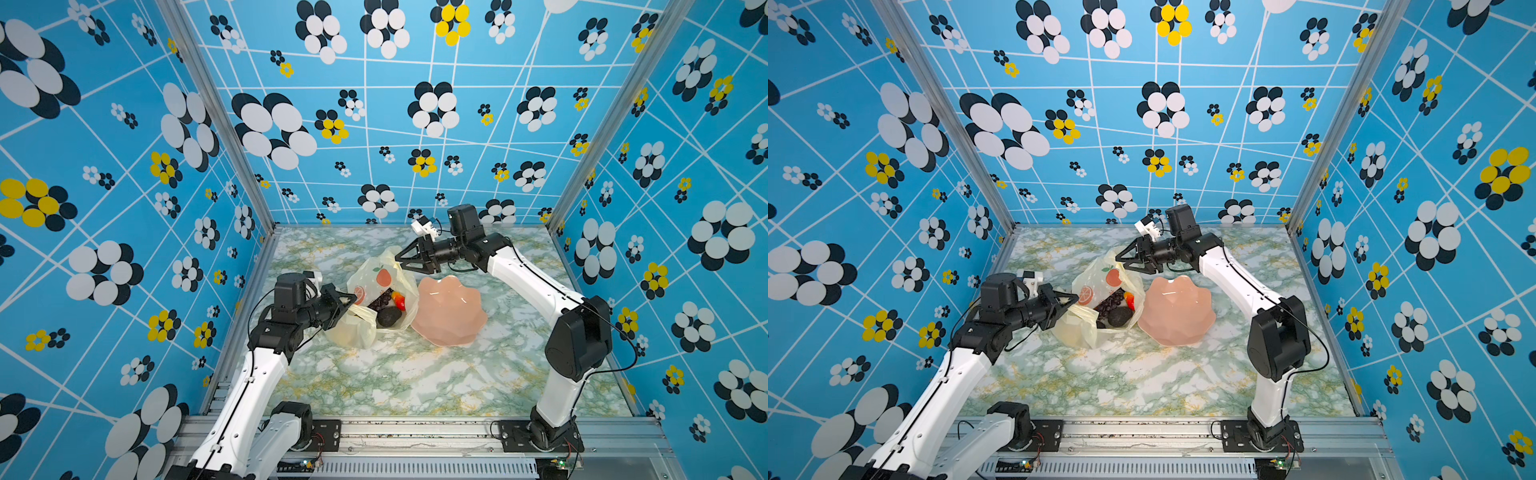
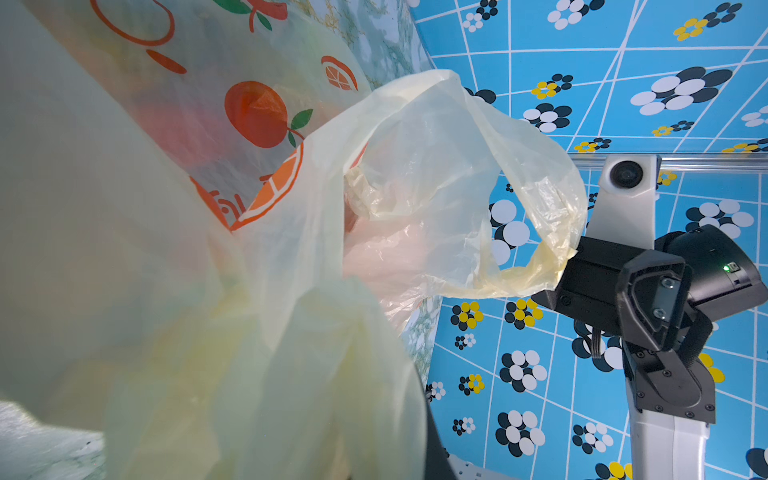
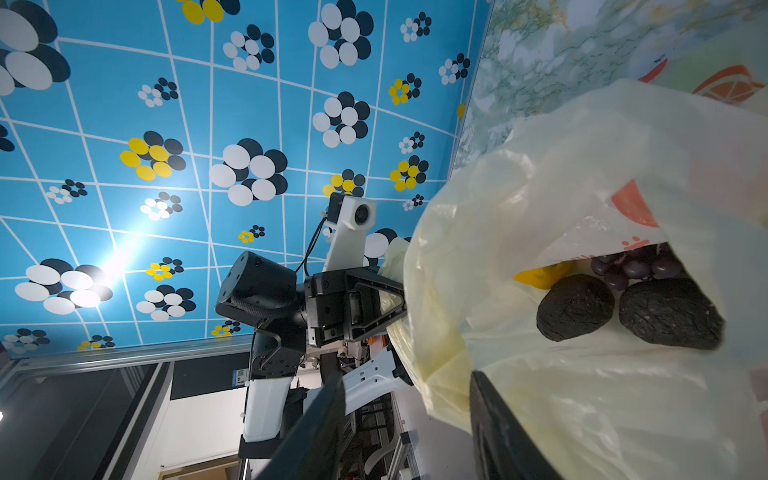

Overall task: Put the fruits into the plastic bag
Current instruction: 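Move the right gripper to the bag handle nearest it and grasp it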

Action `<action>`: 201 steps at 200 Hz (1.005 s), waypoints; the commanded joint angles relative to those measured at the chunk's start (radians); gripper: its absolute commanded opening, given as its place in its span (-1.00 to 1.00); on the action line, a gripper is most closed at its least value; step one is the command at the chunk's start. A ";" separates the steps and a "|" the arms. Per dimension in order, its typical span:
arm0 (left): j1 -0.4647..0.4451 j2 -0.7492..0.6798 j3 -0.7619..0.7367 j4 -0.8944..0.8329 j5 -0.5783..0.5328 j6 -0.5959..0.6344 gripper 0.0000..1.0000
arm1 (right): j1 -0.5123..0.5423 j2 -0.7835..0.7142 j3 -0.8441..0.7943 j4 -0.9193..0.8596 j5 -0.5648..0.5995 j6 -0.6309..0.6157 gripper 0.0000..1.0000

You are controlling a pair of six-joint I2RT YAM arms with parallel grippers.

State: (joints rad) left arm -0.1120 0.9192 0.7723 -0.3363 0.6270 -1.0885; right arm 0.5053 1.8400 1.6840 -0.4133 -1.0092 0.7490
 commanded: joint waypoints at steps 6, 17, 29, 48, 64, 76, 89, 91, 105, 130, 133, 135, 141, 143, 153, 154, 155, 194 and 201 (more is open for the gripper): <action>-0.009 -0.002 0.008 0.008 -0.008 0.010 -1.00 | 0.025 0.040 0.103 -0.249 0.080 -0.198 0.02; -0.008 0.000 0.007 0.008 -0.008 0.010 -1.00 | 0.037 0.061 0.143 -0.329 0.119 -0.262 0.02; -0.011 0.000 0.009 0.006 -0.008 0.010 -1.00 | 0.052 0.080 0.174 -0.388 0.149 -0.306 0.02; -0.011 0.000 0.013 0.001 -0.006 0.012 -1.00 | 0.074 0.101 0.216 -0.445 0.201 -0.355 0.02; -0.011 0.002 0.015 -0.003 -0.006 0.013 -1.00 | 0.093 0.120 0.263 -0.509 0.259 -0.406 0.02; -0.011 0.003 0.016 -0.005 -0.005 0.013 -1.00 | 0.107 0.134 0.298 -0.552 0.291 -0.440 0.02; -0.012 0.005 0.018 -0.007 -0.004 0.014 -1.00 | 0.122 0.150 0.331 -0.578 0.314 -0.461 0.04; -0.011 0.005 0.018 -0.007 -0.003 0.013 -1.00 | 0.125 0.152 0.336 -0.581 0.316 -0.464 0.04; -0.010 0.007 0.019 -0.007 -0.003 0.013 -1.00 | 0.141 0.164 0.356 -0.576 0.317 -0.465 0.05; -0.010 0.009 0.021 -0.007 -0.003 0.012 -1.00 | 0.162 0.192 0.394 -0.538 0.311 -0.439 0.06; -0.011 0.011 0.021 -0.007 -0.002 0.012 -1.00 | 0.163 0.198 0.402 -0.536 0.312 -0.438 0.06; -0.011 0.011 0.021 -0.007 -0.002 0.011 -1.00 | 0.163 0.202 0.408 -0.534 0.312 -0.437 0.06; -0.011 0.011 0.022 -0.008 -0.002 0.012 -1.00 | 0.166 0.213 0.425 -0.535 0.315 -0.435 0.06; -0.012 0.013 0.022 -0.008 -0.002 0.013 -1.00 | 0.168 0.217 0.430 -0.535 0.317 -0.435 0.06; -0.012 0.015 0.025 -0.009 -0.002 0.012 -1.00 | 0.168 0.238 0.462 -0.537 0.317 -0.433 0.06; -0.012 0.016 0.025 -0.009 -0.001 0.012 -1.00 | 0.168 0.240 0.465 -0.538 0.317 -0.432 0.06; -0.012 0.015 0.025 -0.009 0.000 0.012 -1.00 | 0.168 0.242 0.468 -0.539 0.316 -0.433 0.06; -0.012 0.022 0.036 -0.014 0.000 0.015 -1.00 | 0.168 0.306 0.572 -0.559 0.320 -0.437 0.05; -0.012 0.021 0.038 -0.016 -0.001 0.015 -1.00 | 0.169 0.316 0.588 -0.567 0.322 -0.440 0.05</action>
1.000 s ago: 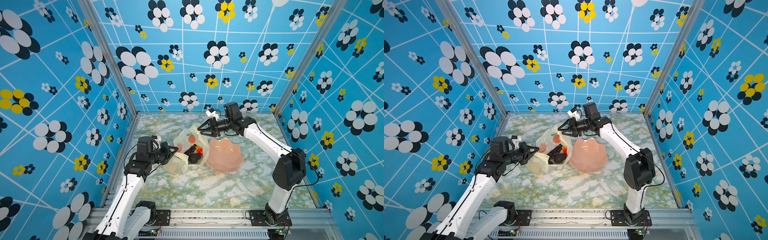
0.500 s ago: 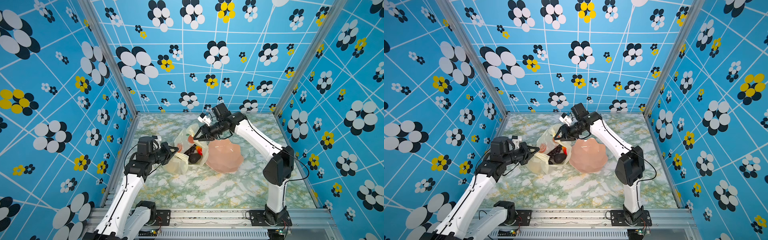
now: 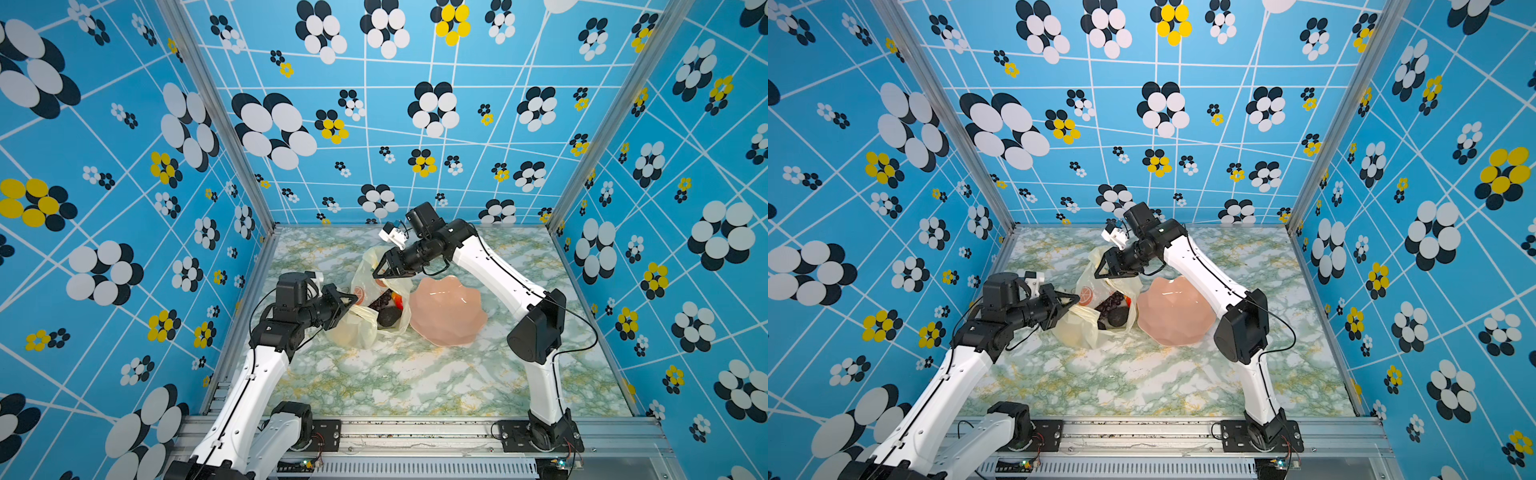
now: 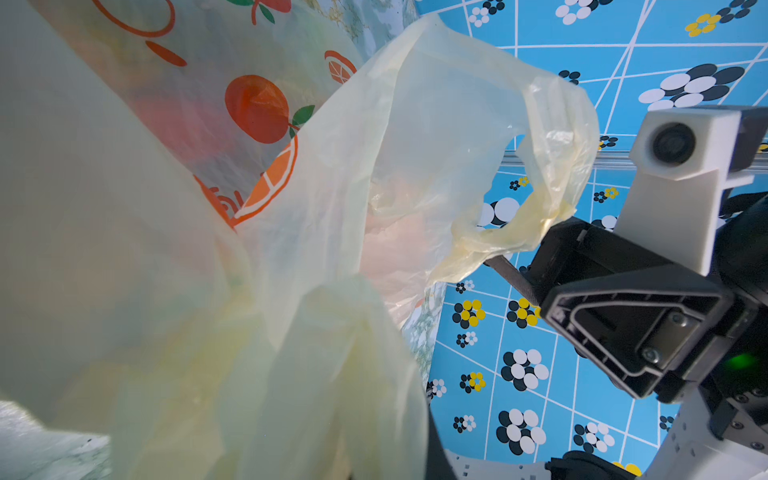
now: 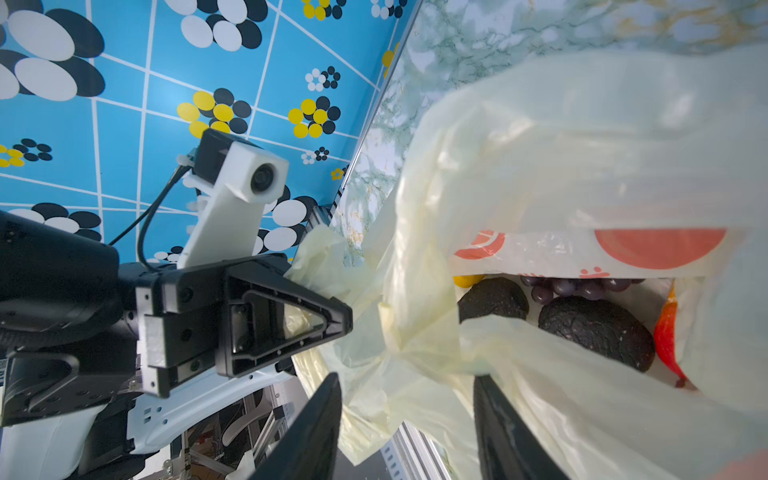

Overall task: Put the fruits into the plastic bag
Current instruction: 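Move the right gripper to the bag handle nearest it and grasp it, then lift the bag upright by both handles with the left and right grippers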

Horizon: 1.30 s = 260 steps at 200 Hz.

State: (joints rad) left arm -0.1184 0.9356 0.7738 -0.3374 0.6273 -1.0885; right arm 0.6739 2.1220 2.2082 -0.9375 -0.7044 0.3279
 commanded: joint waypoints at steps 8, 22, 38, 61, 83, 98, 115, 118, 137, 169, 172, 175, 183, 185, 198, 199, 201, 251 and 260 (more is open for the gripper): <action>-0.006 0.005 0.038 -0.018 -0.001 0.016 -1.00 | 0.000 0.044 0.085 -0.052 0.023 -0.025 0.06; -0.005 0.004 0.036 -0.024 0.001 0.016 -1.00 | 0.001 0.047 0.125 -0.072 0.048 -0.035 0.06; -0.005 0.002 0.033 -0.026 0.001 0.016 -1.00 | 0.001 0.080 0.181 -0.097 0.115 -0.050 0.06; -0.006 0.003 0.031 -0.024 -0.001 0.013 -1.00 | 0.006 0.087 0.260 -0.137 0.253 -0.082 0.05; -0.005 0.014 0.037 -0.017 -0.001 0.012 -1.00 | 0.007 0.103 0.309 -0.154 0.283 -0.094 0.05; -0.004 0.026 0.042 -0.010 0.002 0.014 -1.00 | 0.007 0.128 0.346 -0.177 0.278 -0.091 0.05; -0.005 0.038 0.050 -0.009 0.006 0.018 -1.00 | 0.007 0.155 0.395 -0.219 0.298 -0.093 0.05; -0.005 0.039 0.050 -0.009 0.006 0.019 -1.00 | 0.007 0.157 0.397 -0.222 0.296 -0.093 0.05; -0.005 0.044 0.053 -0.008 0.006 0.022 -1.00 | 0.007 0.165 0.397 -0.221 0.259 -0.082 0.03; -0.003 0.033 0.045 -0.012 0.008 0.021 -1.00 | 0.010 0.164 0.396 -0.298 0.182 -0.070 -0.06; -0.003 0.031 0.044 -0.013 0.008 0.022 -1.00 | 0.010 0.161 0.395 -0.310 0.179 -0.072 -0.06; -0.001 0.029 0.044 -0.015 0.008 0.022 -1.00 | 0.012 0.156 0.393 -0.325 0.178 -0.076 -0.07; 0.002 0.024 0.041 -0.018 0.008 0.022 -1.00 | 0.013 0.144 0.382 -0.355 0.174 -0.091 -0.08; 0.003 0.023 0.040 -0.019 0.008 0.022 -1.00 | 0.014 0.141 0.379 -0.361 0.173 -0.093 -0.08; 0.006 0.020 0.035 -0.019 0.008 0.024 -1.00 | 0.016 0.114 0.340 -0.365 0.163 -0.100 -0.11; 0.006 0.020 0.035 -0.019 0.009 0.024 -1.00 | 0.016 0.111 0.335 -0.363 0.162 -0.100 -0.12; 0.007 0.020 0.034 -0.020 0.008 0.024 -1.00 | 0.016 0.106 0.326 -0.359 0.160 -0.100 -0.13; 0.008 0.013 0.033 -0.010 0.012 0.017 -1.00 | 0.018 0.061 0.190 -0.151 0.078 0.011 -0.34; 0.009 0.009 0.035 -0.016 0.012 0.019 -1.00 | 0.017 0.067 0.200 -0.138 0.062 0.027 -0.38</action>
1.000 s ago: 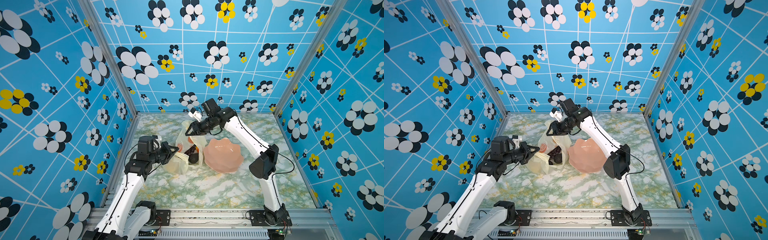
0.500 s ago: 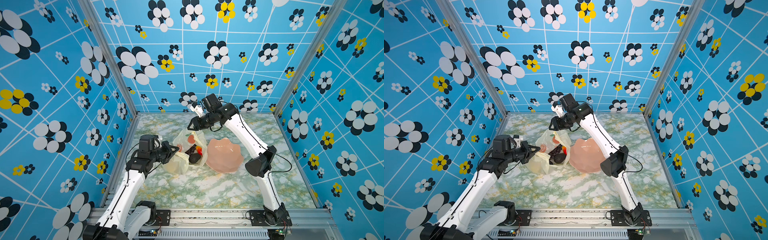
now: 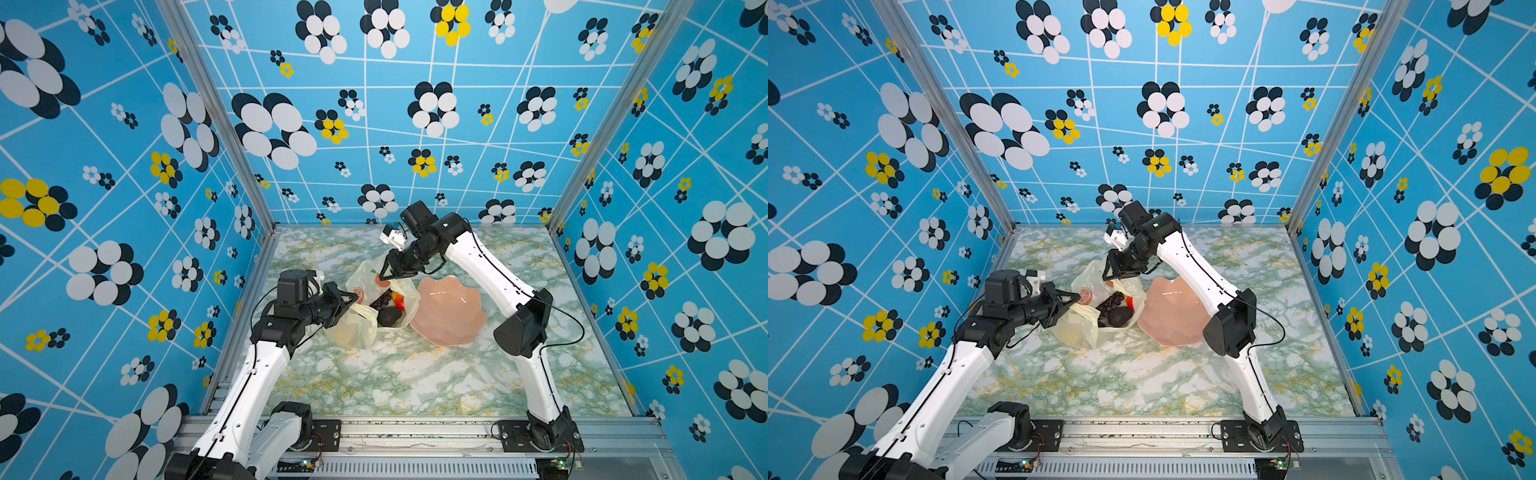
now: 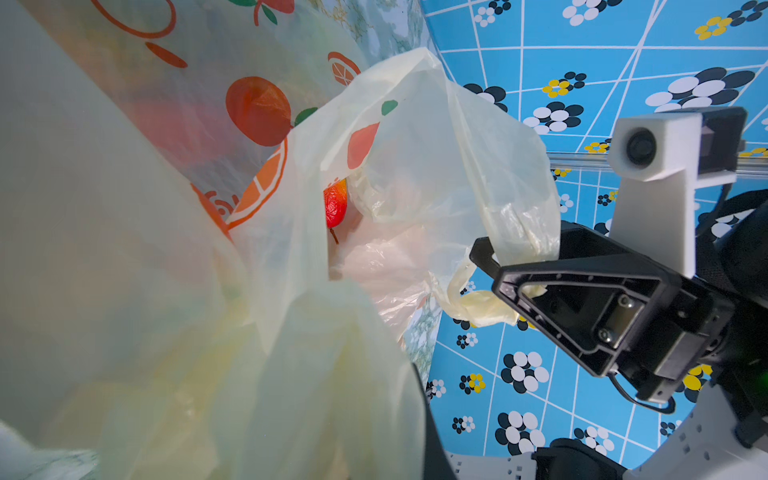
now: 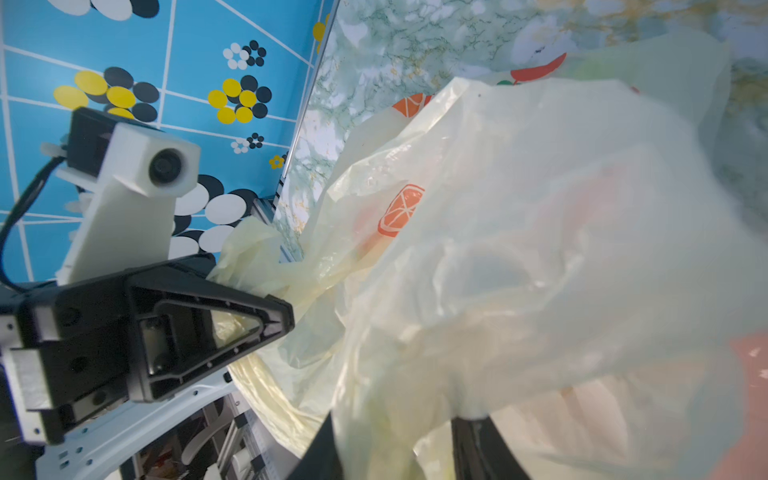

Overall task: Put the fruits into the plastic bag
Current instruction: 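Lift the bag upright by both handles with the left and right grippers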

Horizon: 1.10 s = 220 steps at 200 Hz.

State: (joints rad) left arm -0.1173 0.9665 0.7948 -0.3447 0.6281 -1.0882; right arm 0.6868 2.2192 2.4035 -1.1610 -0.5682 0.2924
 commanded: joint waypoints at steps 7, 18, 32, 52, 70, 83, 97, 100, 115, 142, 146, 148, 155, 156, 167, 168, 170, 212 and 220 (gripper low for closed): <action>0.008 -0.028 0.014 -0.014 0.012 0.020 -1.00 | 0.006 -0.024 0.017 0.086 -0.083 0.069 -0.40; 0.011 -0.036 0.014 -0.021 0.012 0.021 -1.00 | 0.007 -0.017 0.042 0.079 -0.091 0.075 -0.46; 0.016 -0.048 0.012 -0.030 0.013 0.016 -1.00 | 0.008 -0.013 0.080 0.066 -0.097 0.083 -0.62; 0.026 -0.057 0.038 -0.042 0.027 -0.013 -1.00 | 0.007 -0.016 0.152 0.067 -0.099 0.120 -0.93; 0.039 -0.046 0.126 -0.083 0.036 -0.011 -1.00 | 0.002 -0.015 0.244 0.119 -0.096 0.191 -1.00; 0.053 -0.026 0.202 -0.116 0.038 -0.001 -1.00 | -0.010 -0.012 0.308 0.192 -0.094 0.262 -1.00; 0.068 -0.001 0.301 -0.143 0.043 0.004 -1.00 | -0.030 -0.013 0.348 0.313 -0.106 0.363 -1.00; 0.071 0.004 0.319 -0.149 0.045 0.003 -1.00 | -0.035 -0.014 0.352 0.343 -0.109 0.386 -1.00; 0.092 0.026 0.409 -0.168 0.053 0.001 -1.00 | -0.061 -0.020 0.357 0.491 -0.114 0.494 -1.00; 0.151 0.060 0.550 -0.185 0.074 -0.025 -1.00 | -0.104 -0.020 0.367 0.690 -0.110 0.634 -1.00; 0.159 0.066 0.566 -0.183 0.077 -0.032 -1.00 | -0.109 -0.018 0.371 0.706 -0.110 0.646 -1.00; 0.165 0.070 0.575 -0.182 0.079 -0.034 -1.00 | -0.111 -0.018 0.373 0.713 -0.109 0.650 -1.00; 0.179 0.080 0.604 -0.179 0.084 -0.040 -1.00 | -0.123 -0.013 0.385 0.724 -0.103 0.659 -1.00; 0.181 0.082 0.608 -0.179 0.085 -0.040 -1.00 | -0.124 -0.013 0.386 0.725 -0.103 0.660 -1.00; 0.198 0.099 0.643 -0.183 0.086 -0.047 -1.00 | -0.139 -0.010 0.393 0.728 -0.094 0.662 -1.00; 0.199 0.099 0.647 -0.184 0.086 -0.049 -1.00 | -0.140 -0.010 0.393 0.728 -0.093 0.663 -1.00; 0.202 0.103 0.651 -0.183 0.087 -0.051 -1.00 | -0.142 -0.010 0.393 0.727 -0.092 0.663 -1.00; 0.220 0.141 0.683 -0.166 0.095 -0.078 -1.00 | -0.165 0.013 0.392 0.762 -0.123 0.686 -1.00; 0.222 0.143 0.672 -0.166 0.091 -0.080 -1.00 | -0.167 0.022 0.391 0.765 -0.129 0.692 -1.00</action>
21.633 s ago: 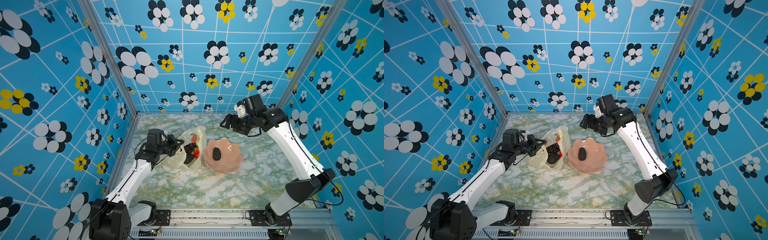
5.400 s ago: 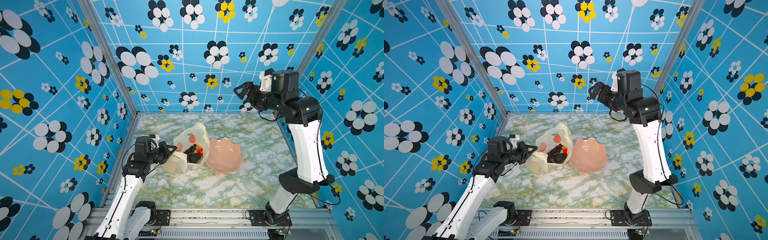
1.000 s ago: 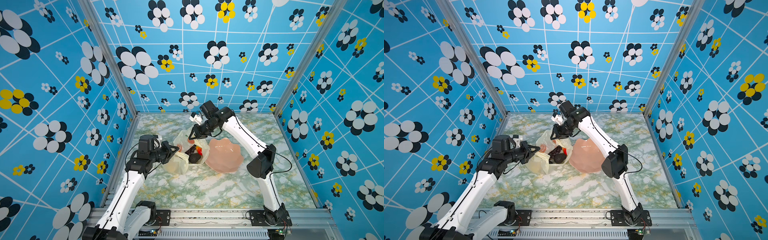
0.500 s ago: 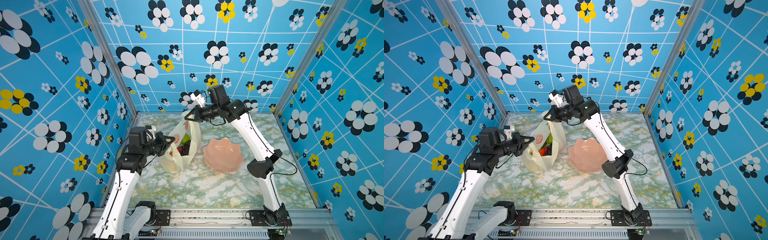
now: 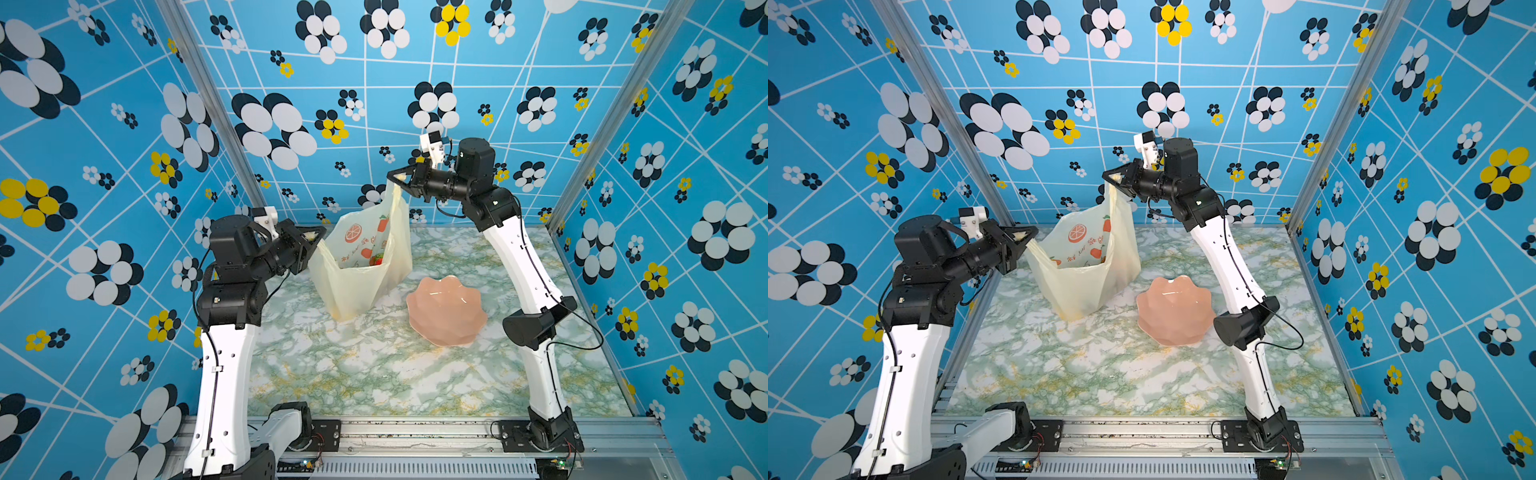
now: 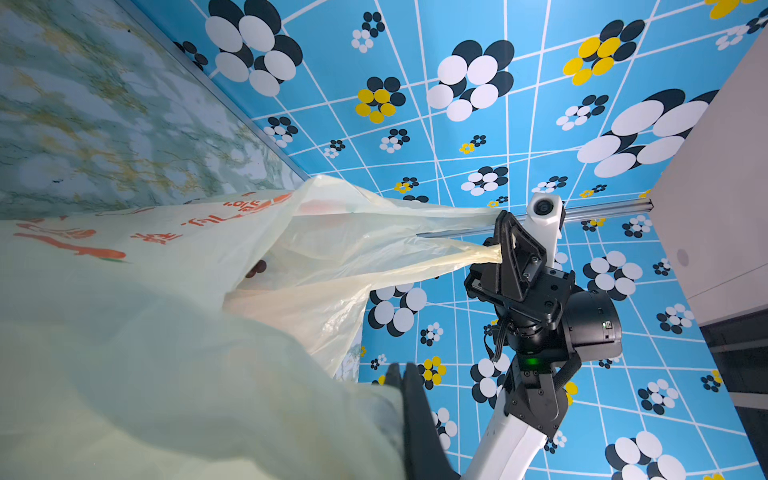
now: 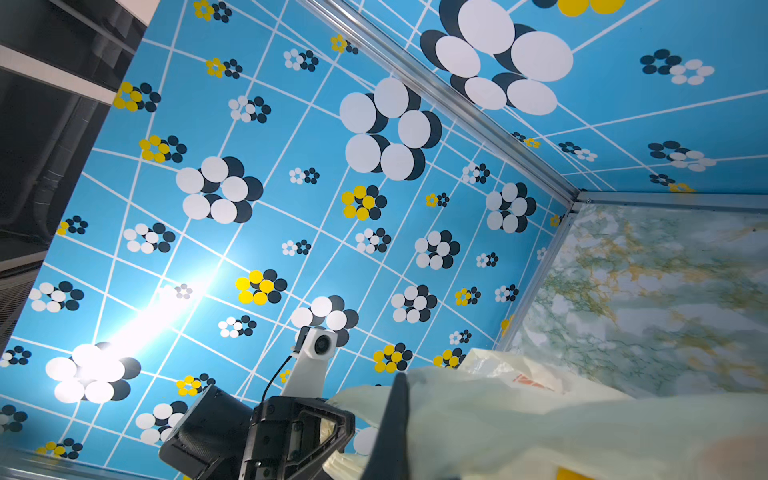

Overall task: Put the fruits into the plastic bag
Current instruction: 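Lift the bag upright by both handles with the left and right grippers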

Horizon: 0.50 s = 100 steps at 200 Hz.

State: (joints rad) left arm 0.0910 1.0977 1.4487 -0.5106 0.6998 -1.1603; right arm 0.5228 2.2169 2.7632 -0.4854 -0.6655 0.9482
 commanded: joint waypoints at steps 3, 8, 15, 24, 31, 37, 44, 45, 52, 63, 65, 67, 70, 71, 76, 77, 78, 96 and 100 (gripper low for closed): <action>0.014 0.012 0.013 0.000 0.019 -0.011 -1.00 | -0.005 0.028 0.033 0.091 -0.033 0.036 -1.00; 0.015 0.010 0.004 0.005 0.017 -0.016 -1.00 | -0.005 0.033 0.033 0.097 -0.037 0.044 -1.00; 0.014 0.010 -0.005 0.015 0.015 -0.025 -1.00 | -0.004 0.040 0.033 0.111 -0.042 0.056 -1.00; 0.016 0.012 -0.011 0.023 0.009 -0.033 -1.00 | -0.004 0.047 0.034 0.130 -0.043 0.068 -1.00; 0.016 0.016 -0.010 0.027 0.006 -0.035 -1.00 | -0.005 0.050 0.036 0.143 -0.041 0.075 -1.00; 0.016 0.020 -0.007 0.027 0.003 -0.035 -1.00 | -0.006 0.051 0.036 0.151 -0.037 0.078 -1.00; 0.016 0.029 0.000 0.029 0.000 -0.036 -1.00 | -0.007 0.052 0.037 0.157 -0.033 0.077 -1.00; 0.016 0.030 0.000 0.029 0.000 -0.036 -1.00 | -0.007 0.052 0.038 0.157 -0.032 0.076 -1.00; 0.016 0.041 0.009 0.031 -0.004 -0.037 -1.00 | -0.010 0.053 0.036 0.156 -0.028 0.072 -1.00; 0.015 0.061 0.026 0.037 -0.011 -0.039 -1.00 | -0.015 0.059 0.036 0.140 -0.022 0.062 -1.00; 0.015 0.067 0.030 0.037 -0.012 -0.039 -1.00 | -0.016 0.060 0.036 0.136 -0.021 0.058 -1.00; 0.015 0.072 0.033 0.037 -0.014 -0.039 -1.00 | -0.017 0.060 0.036 0.131 -0.021 0.055 -1.00; 0.014 0.077 0.038 0.039 -0.015 -0.039 -1.00 | -0.018 0.063 0.036 0.123 -0.020 0.049 -1.00; 0.014 0.080 0.039 0.040 -0.015 -0.040 -1.00 | -0.020 0.063 0.036 0.120 -0.020 0.046 -1.00; 0.010 0.091 0.051 0.041 -0.021 -0.041 -1.00 | -0.020 0.066 0.036 0.102 -0.020 0.030 -1.00; 0.008 0.095 0.053 0.042 -0.022 -0.041 -1.00 | -0.021 0.067 0.036 0.098 -0.019 0.027 -1.00; 0.007 0.098 0.054 0.044 -0.022 -0.040 -1.00 | -0.021 0.067 0.036 0.093 -0.019 0.023 -1.00; -0.027 0.153 0.101 0.049 -0.049 -0.036 -1.00 | -0.024 0.073 0.036 -0.010 0.001 -0.081 -1.00; -0.037 0.168 0.115 0.050 -0.055 -0.033 -1.00 | -0.025 0.075 0.036 -0.035 0.008 -0.110 -1.00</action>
State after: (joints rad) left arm 0.0902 1.2091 1.4872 -0.5133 0.6800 -1.1965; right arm 0.5106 2.2868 2.7670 -0.4454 -0.6827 0.9718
